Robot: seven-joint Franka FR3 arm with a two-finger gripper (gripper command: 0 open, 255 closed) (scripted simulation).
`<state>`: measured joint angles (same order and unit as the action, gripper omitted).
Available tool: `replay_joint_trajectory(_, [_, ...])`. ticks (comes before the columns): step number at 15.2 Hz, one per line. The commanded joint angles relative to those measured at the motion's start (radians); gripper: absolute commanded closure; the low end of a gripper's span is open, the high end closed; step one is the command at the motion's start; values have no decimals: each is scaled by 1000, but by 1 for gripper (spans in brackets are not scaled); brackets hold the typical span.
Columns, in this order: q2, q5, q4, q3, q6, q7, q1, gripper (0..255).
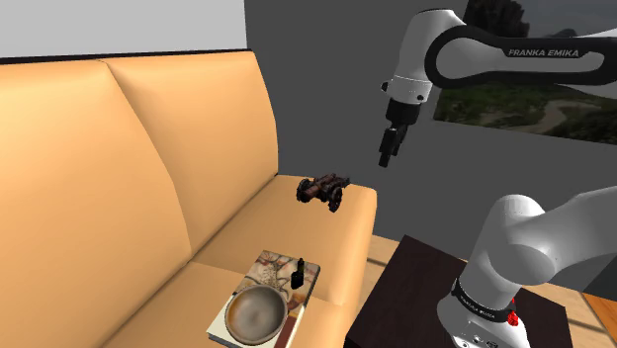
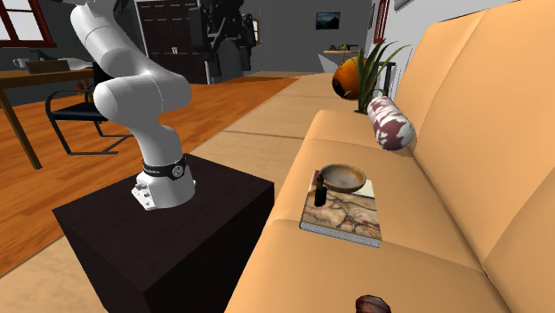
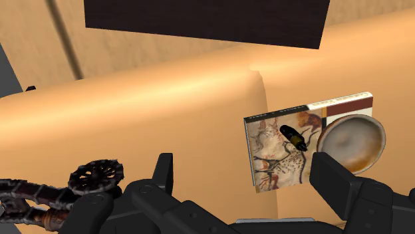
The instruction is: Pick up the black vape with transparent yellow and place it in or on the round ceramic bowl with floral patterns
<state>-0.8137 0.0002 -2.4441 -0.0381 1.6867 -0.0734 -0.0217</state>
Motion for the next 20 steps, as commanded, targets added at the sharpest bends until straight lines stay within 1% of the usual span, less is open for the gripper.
replay_joint_trajectory(1, [0,0,0,0,0,0,0,0])
replay_joint_trajectory(6, [66,49,-87,69,147,88,-24,0])
replay_joint_trajectory(11, [174,94,-140,139,305,173,-49,0])
replay_joint_trajectory(16, [323,127,-156,210,467,259,-70,0])
replay_joint_trajectory(20, [466,136,-141,265,592,332,-80,0])
